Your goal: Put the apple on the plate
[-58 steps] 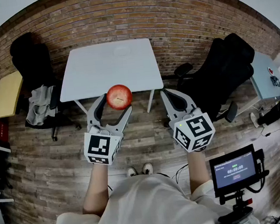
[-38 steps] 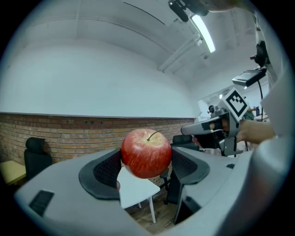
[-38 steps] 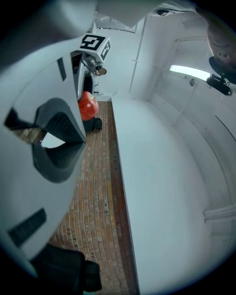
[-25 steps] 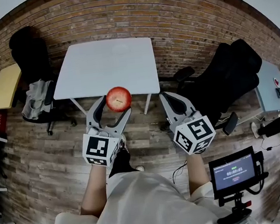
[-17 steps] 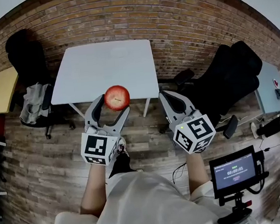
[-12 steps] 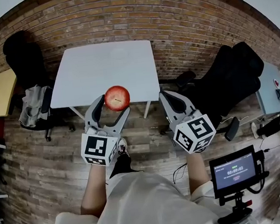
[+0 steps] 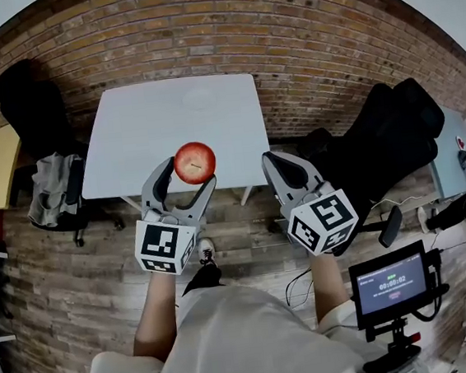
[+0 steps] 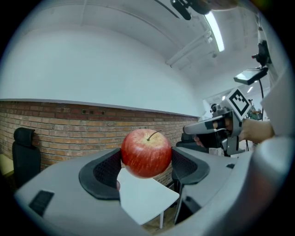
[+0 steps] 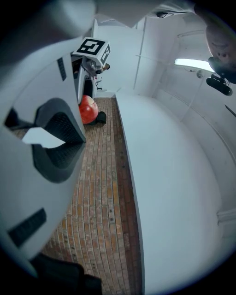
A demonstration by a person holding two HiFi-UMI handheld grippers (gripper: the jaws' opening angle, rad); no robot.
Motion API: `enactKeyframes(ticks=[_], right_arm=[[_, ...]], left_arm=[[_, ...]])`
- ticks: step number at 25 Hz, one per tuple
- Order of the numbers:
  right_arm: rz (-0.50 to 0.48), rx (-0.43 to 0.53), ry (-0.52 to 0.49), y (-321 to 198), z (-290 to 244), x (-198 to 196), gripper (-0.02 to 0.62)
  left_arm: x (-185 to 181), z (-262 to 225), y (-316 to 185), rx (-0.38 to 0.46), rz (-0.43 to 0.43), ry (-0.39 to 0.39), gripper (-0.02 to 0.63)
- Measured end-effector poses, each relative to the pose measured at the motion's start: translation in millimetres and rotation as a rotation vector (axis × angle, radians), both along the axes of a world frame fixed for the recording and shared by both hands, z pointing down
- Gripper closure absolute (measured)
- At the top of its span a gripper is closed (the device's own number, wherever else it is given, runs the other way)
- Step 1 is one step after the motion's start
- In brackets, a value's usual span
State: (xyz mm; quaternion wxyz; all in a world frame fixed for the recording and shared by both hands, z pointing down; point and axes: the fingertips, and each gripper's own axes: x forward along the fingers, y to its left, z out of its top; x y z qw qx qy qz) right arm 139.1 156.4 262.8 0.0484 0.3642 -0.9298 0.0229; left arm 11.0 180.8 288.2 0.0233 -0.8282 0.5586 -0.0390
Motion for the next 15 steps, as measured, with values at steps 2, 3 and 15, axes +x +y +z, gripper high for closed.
enactKeyframes(ticks=[2, 3, 15], right_arm=[[-0.001, -0.006, 0.000, -20, -1, -13, 0.591], [0.000, -0.007, -0.001, -27, -1, -17, 0.592], [0.011, -0.017, 0.009, -74, -7, -58, 0.592]], left_arm=[[-12, 1, -19, -0.007, 0.000, 0.002, 0.258], [-17, 1, -26, -0.010, 0.000, 0.003, 0.258], [-58, -4, -80, -0.022, 0.016, 0.015, 0.258]])
